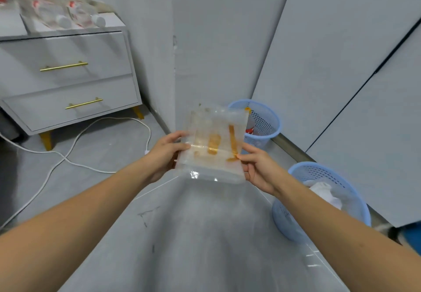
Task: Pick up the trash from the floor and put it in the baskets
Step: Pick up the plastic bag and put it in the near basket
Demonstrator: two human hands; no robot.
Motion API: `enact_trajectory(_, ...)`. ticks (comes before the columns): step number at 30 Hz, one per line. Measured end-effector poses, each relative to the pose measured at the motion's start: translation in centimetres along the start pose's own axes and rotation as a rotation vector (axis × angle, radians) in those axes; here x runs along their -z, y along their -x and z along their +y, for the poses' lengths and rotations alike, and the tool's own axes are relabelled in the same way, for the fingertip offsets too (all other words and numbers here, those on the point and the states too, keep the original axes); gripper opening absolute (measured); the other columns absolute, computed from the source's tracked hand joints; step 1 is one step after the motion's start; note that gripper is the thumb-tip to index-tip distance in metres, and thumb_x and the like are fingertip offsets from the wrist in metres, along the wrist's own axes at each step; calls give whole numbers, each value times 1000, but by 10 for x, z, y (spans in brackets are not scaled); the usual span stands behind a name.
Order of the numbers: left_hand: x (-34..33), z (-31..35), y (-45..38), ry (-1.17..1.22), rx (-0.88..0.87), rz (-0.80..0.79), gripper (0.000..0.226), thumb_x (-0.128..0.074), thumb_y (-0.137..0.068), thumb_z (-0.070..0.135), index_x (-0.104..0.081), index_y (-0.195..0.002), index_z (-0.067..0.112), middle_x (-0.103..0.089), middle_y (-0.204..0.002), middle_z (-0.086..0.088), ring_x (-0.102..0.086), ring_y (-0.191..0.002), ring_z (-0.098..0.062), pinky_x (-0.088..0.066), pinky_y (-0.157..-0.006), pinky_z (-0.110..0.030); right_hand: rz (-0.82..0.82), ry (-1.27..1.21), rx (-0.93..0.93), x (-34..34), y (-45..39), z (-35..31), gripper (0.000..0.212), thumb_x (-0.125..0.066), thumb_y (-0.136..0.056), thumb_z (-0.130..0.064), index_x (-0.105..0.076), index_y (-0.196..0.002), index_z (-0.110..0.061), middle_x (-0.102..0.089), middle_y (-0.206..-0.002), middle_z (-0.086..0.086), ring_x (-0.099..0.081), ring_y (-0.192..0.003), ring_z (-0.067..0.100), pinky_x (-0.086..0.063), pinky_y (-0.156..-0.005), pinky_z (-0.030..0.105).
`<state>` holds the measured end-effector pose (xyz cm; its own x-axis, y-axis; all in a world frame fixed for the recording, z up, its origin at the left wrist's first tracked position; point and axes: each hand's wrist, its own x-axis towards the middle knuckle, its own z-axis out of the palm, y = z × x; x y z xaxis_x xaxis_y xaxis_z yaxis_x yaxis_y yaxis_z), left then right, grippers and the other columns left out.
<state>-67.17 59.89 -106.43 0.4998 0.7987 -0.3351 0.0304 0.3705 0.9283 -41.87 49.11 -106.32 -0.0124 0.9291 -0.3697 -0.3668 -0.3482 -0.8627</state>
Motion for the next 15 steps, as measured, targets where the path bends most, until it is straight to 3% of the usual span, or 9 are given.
enact_trajectory(3,-16,2,0,132,8,-50,33,-49,-94,2,-76,-105,17,-74,-108,-13,-69,-90,-24,-57,-71,-35,20,-100,6,13,1,1,39,-41,-98,2,-70,-123,-5,-71,-122,22,-73,-104,31,-57,-95,46)
enact_trajectory(6,-29,2,0,167,66,-154,42,-35,-94,15,-75,-106,9,-72,-106,-13,-63,-85,-26,-57,-62,-32,67,-96,-30,33,9,-2,37,-45,-96,-17,-78,-101,-2,-73,-110,23,-72,-95,32,-54,-93,46)
enact_trajectory(8,-43,-1,-3,110,87,-185,38,-41,-98,25,-71,-113,6,-71,-102,-11,-62,-76,-22,-55,-57,-31,55,-26,-25,48,19,-7,31,-58,-96,-25,-77,-103,-2,-73,-110,19,-71,-97,29,-54,-93,45)
enact_trajectory(11,-79,-15,-17,-192,10,-163,16,-66,-93,16,-75,-107,14,-70,-98,-8,-62,-79,-18,-55,-62,-33,119,177,1,79,38,-10,22,-72,-88,-3,-75,-109,-6,-75,-111,10,-73,-102,24,-59,-87,37)
enact_trajectory(15,-157,-36,-34,-412,-151,-144,17,-70,-91,7,-81,-89,21,-74,-99,-9,-69,-84,-26,-60,-75,-44,415,403,121,134,76,-14,29,-79,-78,5,-79,-103,-11,-76,-108,6,-74,-95,23,-61,-79,32)
